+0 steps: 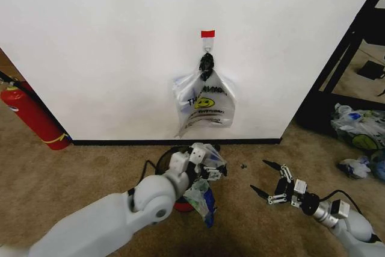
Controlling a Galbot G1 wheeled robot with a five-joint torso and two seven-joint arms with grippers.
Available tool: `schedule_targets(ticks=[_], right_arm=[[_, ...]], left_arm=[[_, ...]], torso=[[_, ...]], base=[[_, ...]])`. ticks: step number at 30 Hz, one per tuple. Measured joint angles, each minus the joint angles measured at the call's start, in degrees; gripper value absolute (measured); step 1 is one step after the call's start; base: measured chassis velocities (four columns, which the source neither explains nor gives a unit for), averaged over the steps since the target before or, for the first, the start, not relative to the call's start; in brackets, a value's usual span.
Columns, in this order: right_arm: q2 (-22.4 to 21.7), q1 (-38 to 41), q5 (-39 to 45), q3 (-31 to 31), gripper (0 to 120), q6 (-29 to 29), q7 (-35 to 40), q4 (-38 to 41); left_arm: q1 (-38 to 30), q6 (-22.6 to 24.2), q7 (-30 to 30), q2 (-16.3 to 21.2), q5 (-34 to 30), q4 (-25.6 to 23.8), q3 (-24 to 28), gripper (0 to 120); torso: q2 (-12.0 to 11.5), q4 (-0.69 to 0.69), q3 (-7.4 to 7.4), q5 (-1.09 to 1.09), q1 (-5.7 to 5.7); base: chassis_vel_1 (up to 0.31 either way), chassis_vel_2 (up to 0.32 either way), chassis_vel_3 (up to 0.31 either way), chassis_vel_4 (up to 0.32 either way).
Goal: Pick up the garbage bag from the wall and place it over the trash bin.
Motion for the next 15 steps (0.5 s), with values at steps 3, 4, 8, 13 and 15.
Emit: schedule_targets(ticks=[3, 4, 8, 13, 15], right_arm=[[0.34, 0.20, -0.53, -0.49, 100, 0.04, 0.28, 0.00], [0.40, 0.32, -0.62, -0.62, 100, 0.04, 0.38, 0.00], [0.68, 0.75, -0.79, -0.94, 100, 0.04, 0.73, -0.02], [1.19, 1.19, -1.34, -1.47, 100, 0.04, 1.05, -0.19], [1.36, 1.31, -1.47, -1.71, 100, 0.04, 1.28, -0.24]], left_arm=[[-0.75, 3.06, -1.68, -0.06, -0.66, 0.58, 0.76, 92], [-0.85, 3.67, -2.02, -0.11, -1.09, 0.62, 0.84, 91], [-1.01, 4.52, -2.39, -0.40, -1.77, 0.64, 1.09, 86], [-1.06, 4.16, -2.36, -0.69, -1.83, 1.05, 1.33, 67], [-0.95, 3.35, -2.19, -0.63, -1.83, 1.23, 1.29, 61]], torso=[[0.00, 0.02, 0.00, 0.00, 0.00], [0.00, 0.02, 0.00, 0.00, 0.00], [0.00, 0.01, 0.00, -0.01, 0.00], [0.00, 0.00, 0.00, -0.01, 0.00], [0.00, 0.00, 0.00, -0.01, 0.00]], base=[[0.000, 0.000, 0.000, 0.000], [0.000, 0.000, 0.000, 0.000], [0.000, 0.000, 0.000, 0.000], [0.000, 0.000, 0.000, 0.000], [0.000, 0.000, 0.000, 0.000]])
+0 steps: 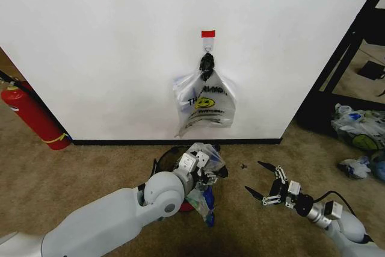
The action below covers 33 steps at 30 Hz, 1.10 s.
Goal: Pick up the garbage bag from the wall and place it over the trash bin.
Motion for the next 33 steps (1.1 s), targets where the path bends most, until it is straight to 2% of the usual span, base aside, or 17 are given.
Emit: schedule_targets(ticks=[3, 11, 12, 15, 17, 27, 33], right_arm=[[0.10, 0.19, -0.14, -0.56, 100, 0.00, 0.93, -0.15], [-0.12, 0.69, -0.16, -1.06, 100, -0.06, 1.31, -0.51], [-0.12, 0.69, -0.16, -1.06, 100, -0.06, 1.31, -0.51], [-0.23, 0.84, -0.14, -1.22, 100, -0.12, 1.43, -0.60], [-0.29, 0.83, -0.12, -1.28, 100, -0.14, 1.44, -0.67], [-0.28, 1.21, -0.02, -2.19, 100, -0.30, 1.53, -1.14], [-0.28, 1.82, 0.56, -4.71, 100, -2.82, 5.23, -1.08]], left_arm=[[0.95, -2.00, 0.85, 0.38, 0.02, 0.11, -0.98, 49], [2.44, -3.99, 1.77, 0.66, -0.95, 0.12, -2.35, 20], [2.44, -3.99, 1.77, 0.66, -0.95, 0.12, -2.35, 20], [3.12, -4.73, 1.90, 0.58, -1.93, 0.19, -3.25, 5], [3.91, -5.19, 1.90, 0.65, -2.04, 0.32, -4.22, 0], [9.94, -6.77, 2.22, 2.97, -0.32, 0.11, -11.80, 0], [16.60, -7.44, 3.63, 4.07, 1.39, -0.75, -20.55, 0]], torso=[[0.00, 0.00, 0.00, 0.00, 0.00], [0.00, 0.00, 0.00, 0.00, 0.00], [0.00, 0.00, 0.00, 0.00, 0.00], [0.00, 0.00, 0.00, 0.00, 0.00], [0.00, 0.00, 0.00, -0.01, 0.00], [0.00, 0.00, 0.00, -0.01, 0.00], [0.00, 0.00, 0.00, -0.01, -0.01]], base=[[0.000, 0.000, 0.000, 0.000], [0.000, 0.000, 0.000, 0.000], [0.000, 0.000, 0.000, 0.000], [0.000, 0.000, 0.000, 0.000], [0.000, 0.000, 0.000, 0.000], [0.000, 0.000, 0.000, 0.000], [0.000, 0.000, 0.000, 0.000]])
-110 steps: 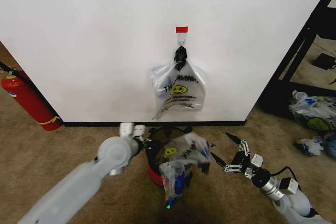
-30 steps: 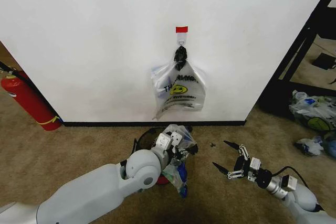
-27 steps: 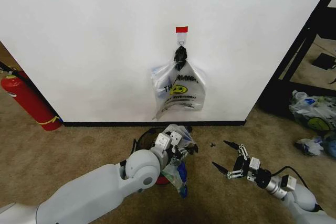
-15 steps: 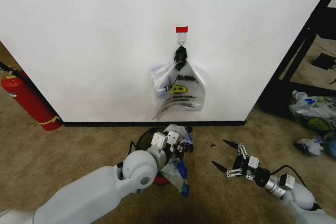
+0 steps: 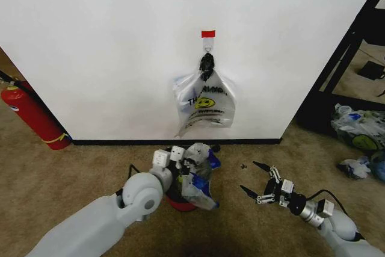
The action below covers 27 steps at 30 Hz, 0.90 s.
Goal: Pick up the garbage bag from the wall and place it over the trash bin.
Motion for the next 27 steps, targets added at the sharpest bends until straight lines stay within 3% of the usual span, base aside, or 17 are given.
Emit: schedule_targets(ticks=[9, 19, 27], right_arm=[[-0.40, 1.04, 1.46, -4.25, 100, -4.27, 4.50, 0.32], [-0.80, 0.49, 4.23, -7.97, 100, -10.06, 8.78, 1.69], [-3.28, 1.68, 11.34, -14.33, 100, -19.80, 25.35, 7.11]], left_arm=[[7.60, -1.46, 2.03, 0.19, 2.28, -0.69, -8.08, 0], [9.23, -2.74, 2.10, -0.98, 2.75, 0.11, -10.15, 0], [9.13, -3.17, 2.68, -2.48, 2.82, 0.23, -8.69, 0]], torso=[[0.00, 0.01, 0.00, -0.01, 0.00], [0.00, 0.00, 0.00, 0.00, 0.00], [0.01, 0.01, 0.00, 0.02, 0.00]], base=[[0.000, 0.000, 0.000, 0.000], [0.000, 0.000, 0.000, 0.000], [0.000, 0.000, 0.000, 0.000]])
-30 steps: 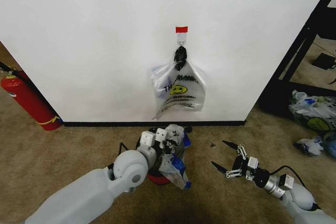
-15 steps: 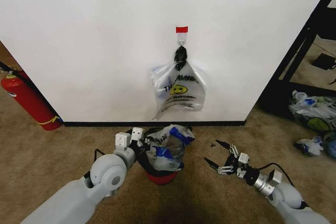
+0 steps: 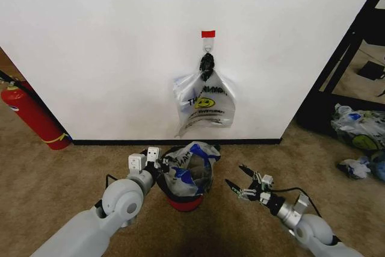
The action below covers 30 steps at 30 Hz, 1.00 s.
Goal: Pick up the garbage bag from the wall and place it over the trash bin.
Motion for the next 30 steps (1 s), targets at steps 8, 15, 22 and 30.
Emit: schedule_targets(ticks=[8, 15, 22, 30], right_arm=[[-3.16, 1.26, 8.46, -2.60, 100, -17.54, 20.79, 14.14], [-3.56, 8.57, 11.85, -6.94, 100, -31.94, 34.08, 19.91], [0.51, 16.50, 14.55, -11.70, 100, -45.85, 46.04, 17.23], [5.49, 22.94, 17.87, -13.21, 100, -50.61, 46.59, 10.46]], left_arm=[[-1.54, -0.77, 1.71, -1.13, 1.11, 0.52, 2.88, 0], [-2.06, -1.06, 1.77, -1.26, 1.69, 1.62, 2.60, 0], [-0.57, -2.03, 1.60, -1.15, 2.68, 2.59, 1.21, 0], [0.73, -2.43, 1.63, -1.26, 3.16, 2.18, 0.81, 0]], torso=[[0.00, 0.01, 0.00, -0.03, 0.00], [0.00, 0.00, 0.00, -0.02, 0.01], [0.00, 0.00, 0.00, -0.02, 0.01], [0.00, 0.00, 0.00, -0.02, 0.01]], base=[[0.000, 0.000, 0.000, 0.000], [0.000, 0.000, 0.000, 0.000], [0.000, 0.000, 0.000, 0.000], [0.000, 0.000, 0.000, 0.000]])
